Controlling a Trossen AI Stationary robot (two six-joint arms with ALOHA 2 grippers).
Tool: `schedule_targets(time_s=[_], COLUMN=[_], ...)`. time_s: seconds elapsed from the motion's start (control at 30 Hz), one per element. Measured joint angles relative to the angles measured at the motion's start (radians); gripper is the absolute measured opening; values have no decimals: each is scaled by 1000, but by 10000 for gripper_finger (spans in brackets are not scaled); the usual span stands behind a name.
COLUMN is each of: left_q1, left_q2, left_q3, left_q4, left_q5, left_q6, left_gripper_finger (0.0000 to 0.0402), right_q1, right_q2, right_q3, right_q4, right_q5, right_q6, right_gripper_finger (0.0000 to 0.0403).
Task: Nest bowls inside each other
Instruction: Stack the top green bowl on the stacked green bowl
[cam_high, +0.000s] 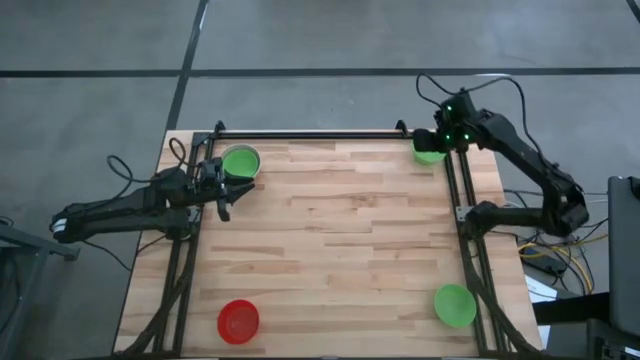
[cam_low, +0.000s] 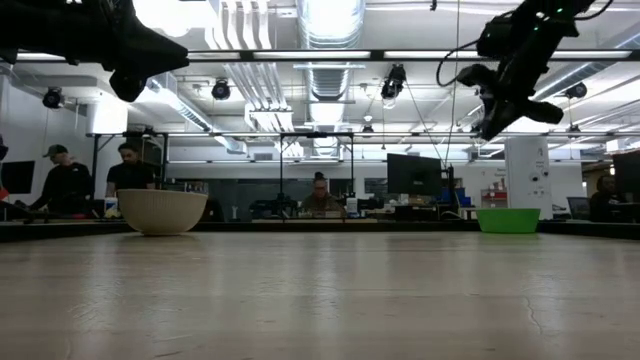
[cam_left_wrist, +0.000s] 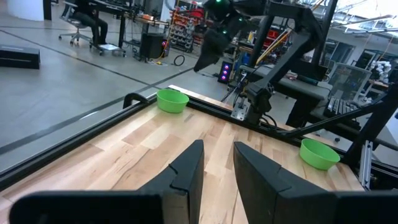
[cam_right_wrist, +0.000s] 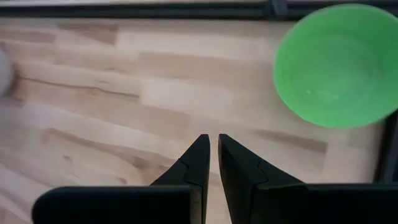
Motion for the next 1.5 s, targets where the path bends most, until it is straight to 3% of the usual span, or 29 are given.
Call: schedule_targets(time_s=[0.33,0.57,1.5], left_q1=[0,0,0], left_q2=[0,0,0], left_q3=[0,0,0], left_q4=[0,0,0], left_q5=[0,0,0], left_q6=[0,0,0], left_gripper_finger=[92,92,92], right_q1=[-20,-68,-113], right_q2=[207,286,308], right_q3=[113,150,184], right_q4=[-104,-147,-147], right_q5=[0,0,-3], right_q6=[-19,-26,4], right_gripper_finger=[34,34,34])
